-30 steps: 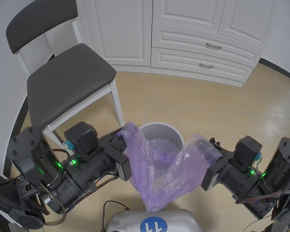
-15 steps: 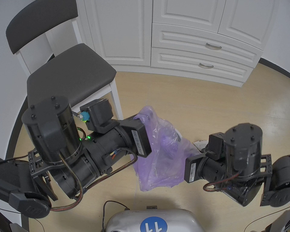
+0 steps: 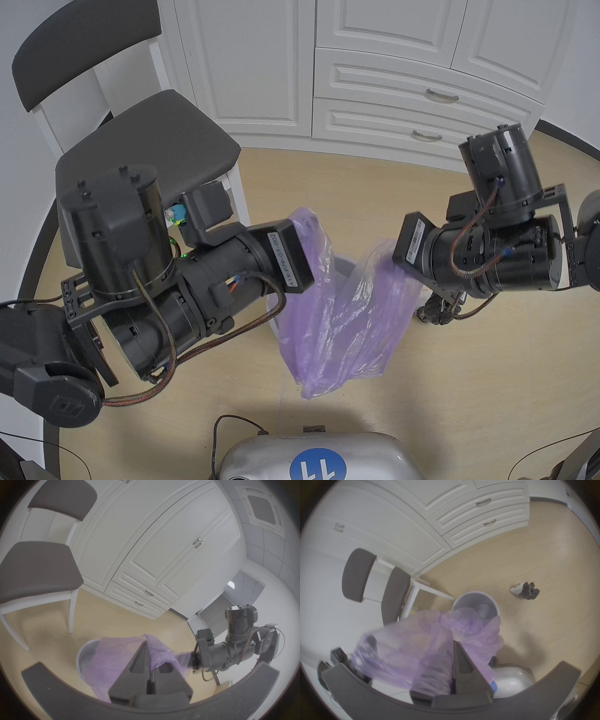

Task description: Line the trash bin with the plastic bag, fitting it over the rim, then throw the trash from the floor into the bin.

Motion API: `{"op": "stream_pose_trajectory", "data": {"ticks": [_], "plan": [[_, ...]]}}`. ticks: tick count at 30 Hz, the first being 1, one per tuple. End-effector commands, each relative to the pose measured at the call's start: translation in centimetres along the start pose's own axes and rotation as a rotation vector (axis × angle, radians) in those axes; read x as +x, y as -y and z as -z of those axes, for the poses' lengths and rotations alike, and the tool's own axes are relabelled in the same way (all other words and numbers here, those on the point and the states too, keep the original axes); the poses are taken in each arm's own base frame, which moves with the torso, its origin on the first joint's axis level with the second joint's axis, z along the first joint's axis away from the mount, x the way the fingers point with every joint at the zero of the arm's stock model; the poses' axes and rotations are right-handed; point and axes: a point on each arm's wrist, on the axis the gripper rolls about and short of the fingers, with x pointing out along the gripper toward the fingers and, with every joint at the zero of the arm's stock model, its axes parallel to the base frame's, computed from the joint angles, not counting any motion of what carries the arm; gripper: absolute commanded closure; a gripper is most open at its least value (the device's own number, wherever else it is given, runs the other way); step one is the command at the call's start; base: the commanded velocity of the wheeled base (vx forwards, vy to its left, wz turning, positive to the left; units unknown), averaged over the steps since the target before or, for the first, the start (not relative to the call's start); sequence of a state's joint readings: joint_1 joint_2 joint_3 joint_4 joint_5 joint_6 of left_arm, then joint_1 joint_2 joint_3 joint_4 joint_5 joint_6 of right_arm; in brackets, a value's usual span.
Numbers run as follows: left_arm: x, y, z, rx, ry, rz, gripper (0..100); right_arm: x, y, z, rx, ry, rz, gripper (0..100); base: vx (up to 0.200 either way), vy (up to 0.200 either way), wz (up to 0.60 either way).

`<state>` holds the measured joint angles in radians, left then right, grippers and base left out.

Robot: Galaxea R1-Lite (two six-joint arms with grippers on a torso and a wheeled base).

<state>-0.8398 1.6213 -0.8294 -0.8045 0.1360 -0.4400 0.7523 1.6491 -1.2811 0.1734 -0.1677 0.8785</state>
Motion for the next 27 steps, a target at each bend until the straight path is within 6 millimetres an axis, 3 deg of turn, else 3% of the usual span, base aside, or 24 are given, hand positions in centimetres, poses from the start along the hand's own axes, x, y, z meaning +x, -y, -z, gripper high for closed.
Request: {"op": "stream_pose_trajectory", "data": {"ticks": [1,9,19,27], "plan": [[0.4,-0.8,0.0,-0.020,-0.018,0.005,100,1.4,-0.4,-0.9,0.069,0.034,-0.027,100,0.000,0.000,0.00],[1.6,-1.8,0.9,-0.024,-0.044,-0.026,100,3.5,-0.3,-0.1,0.098,0.008,-0.006,100,0.000,0.000,0.00],[2.8,-2.4,2.4,-0.037,-0.083,-0.046,100,4.1,-0.2,-0.2,0.103,0.005,0.004,100,0.000,0.000,0.00],[3.7,-3.1,3.6,-0.039,-0.114,-0.067,100,7.0,0.6,0.0,0.137,0.001,0.045,100,0.000,0.000,0.00]]}}
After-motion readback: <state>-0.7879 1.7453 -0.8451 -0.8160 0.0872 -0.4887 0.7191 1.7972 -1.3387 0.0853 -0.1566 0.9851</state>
